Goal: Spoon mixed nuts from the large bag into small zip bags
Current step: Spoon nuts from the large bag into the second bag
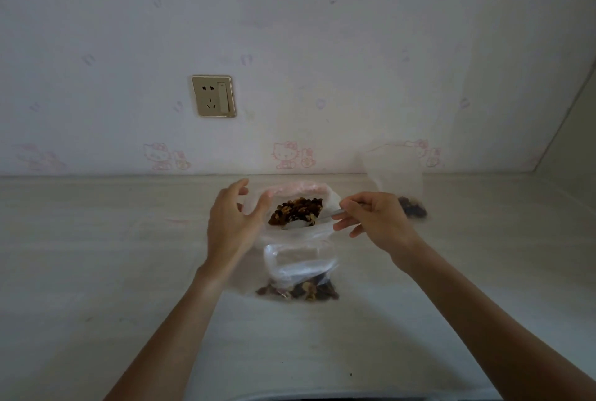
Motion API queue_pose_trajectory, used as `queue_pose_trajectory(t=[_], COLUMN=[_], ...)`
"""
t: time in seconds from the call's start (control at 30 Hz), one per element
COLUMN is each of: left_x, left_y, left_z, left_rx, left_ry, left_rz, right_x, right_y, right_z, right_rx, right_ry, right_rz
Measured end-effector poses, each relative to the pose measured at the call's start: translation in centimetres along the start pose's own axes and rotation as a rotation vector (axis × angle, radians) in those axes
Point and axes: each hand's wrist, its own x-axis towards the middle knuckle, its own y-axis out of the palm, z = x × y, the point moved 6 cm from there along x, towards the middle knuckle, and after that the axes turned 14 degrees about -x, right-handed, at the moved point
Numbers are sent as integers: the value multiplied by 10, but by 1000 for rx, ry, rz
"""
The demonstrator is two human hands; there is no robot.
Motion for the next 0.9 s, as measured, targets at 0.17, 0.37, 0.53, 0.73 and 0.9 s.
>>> queue_pose_trajectory(t=[0.17,0.37,0.53,0.73,0.9], left_x=[-1,-3,-2,-2,-3], left_y=[15,13,12,16,14], left_z=[7,1,2,0,0], left_rx=[15,-16,-60,-62,-94], left_ry=[60,180,183,203,200], left_rz=[59,43,27,51,41], right_x=[2,8,14,20,20], right_y=[10,26,29,34,34], right_z=[-9,-8,-13,-16,-21], right_rx=[-13,-72,-83,-44,26], right_ry=[6,-2,13,40,113], right_rz=[82,15,-79,-132,-106])
